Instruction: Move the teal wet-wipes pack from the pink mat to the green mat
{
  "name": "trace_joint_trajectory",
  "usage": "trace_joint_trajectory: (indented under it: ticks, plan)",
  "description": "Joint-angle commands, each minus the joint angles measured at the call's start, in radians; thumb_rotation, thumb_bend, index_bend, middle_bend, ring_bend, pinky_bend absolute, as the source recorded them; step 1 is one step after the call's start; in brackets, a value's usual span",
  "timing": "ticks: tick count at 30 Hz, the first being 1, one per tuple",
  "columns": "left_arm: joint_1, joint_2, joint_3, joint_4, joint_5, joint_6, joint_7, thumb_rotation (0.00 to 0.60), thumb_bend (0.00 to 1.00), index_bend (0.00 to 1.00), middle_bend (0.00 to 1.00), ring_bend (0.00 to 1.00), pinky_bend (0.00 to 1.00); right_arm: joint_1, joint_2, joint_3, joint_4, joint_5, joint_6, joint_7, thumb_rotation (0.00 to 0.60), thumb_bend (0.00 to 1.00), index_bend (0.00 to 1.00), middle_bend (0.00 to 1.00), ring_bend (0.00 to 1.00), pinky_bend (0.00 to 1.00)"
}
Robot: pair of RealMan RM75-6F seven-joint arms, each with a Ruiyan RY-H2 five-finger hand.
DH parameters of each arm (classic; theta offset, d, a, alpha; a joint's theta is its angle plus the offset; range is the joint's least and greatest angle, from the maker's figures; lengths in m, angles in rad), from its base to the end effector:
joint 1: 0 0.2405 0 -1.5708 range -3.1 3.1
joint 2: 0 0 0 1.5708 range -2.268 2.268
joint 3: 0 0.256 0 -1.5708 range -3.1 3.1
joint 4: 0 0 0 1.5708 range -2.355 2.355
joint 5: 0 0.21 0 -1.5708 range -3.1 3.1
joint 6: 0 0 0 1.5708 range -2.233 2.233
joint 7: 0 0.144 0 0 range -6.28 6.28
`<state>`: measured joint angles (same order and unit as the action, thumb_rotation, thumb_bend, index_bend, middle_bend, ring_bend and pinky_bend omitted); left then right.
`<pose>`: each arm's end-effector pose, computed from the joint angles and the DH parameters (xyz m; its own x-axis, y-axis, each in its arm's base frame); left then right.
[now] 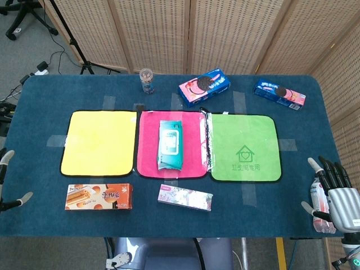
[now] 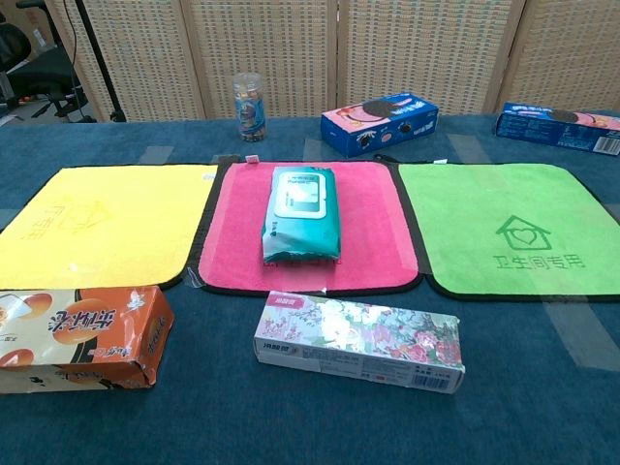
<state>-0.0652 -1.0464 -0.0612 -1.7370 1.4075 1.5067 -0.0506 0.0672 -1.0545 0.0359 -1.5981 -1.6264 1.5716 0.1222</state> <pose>-0.3050 0.1752 0.1794 0.2928 -0.0238 0.9559 0.9529 0.0904 -0.2896 -0.3007 -0.1718 0.1824 0.3558 0.0535 0.9330 -0.9249 -0.1230 0.3597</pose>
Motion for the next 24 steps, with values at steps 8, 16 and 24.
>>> trace_joint_trajectory:
  ticks: [8,16,24]
  plan:
    - [-0.001,-0.001,-0.003,0.0,-0.004,-0.011,0.004,0.6,0.0,0.0,0.0,0.0,0.0,0.008,0.0,-0.004,0.005,0.004,-0.025,0.02,0.6,0.0,0.0,0.0,0.0,0.0]
    - [-0.017,-0.011,-0.019,-0.002,-0.034,-0.038,0.035,0.6,0.0,0.0,0.0,0.0,0.0,0.15,0.035,0.016,-0.037,-0.069,-0.182,-0.011,0.6,0.41,0.0,0.0,0.0,0.0]
    - [-0.03,-0.005,-0.04,-0.019,-0.069,-0.061,0.03,0.6,0.0,0.0,0.0,0.0,0.0,0.413,0.082,0.059,-0.099,-0.166,-0.463,0.04,0.6,1.0,0.08,0.0,0.0,0.0]
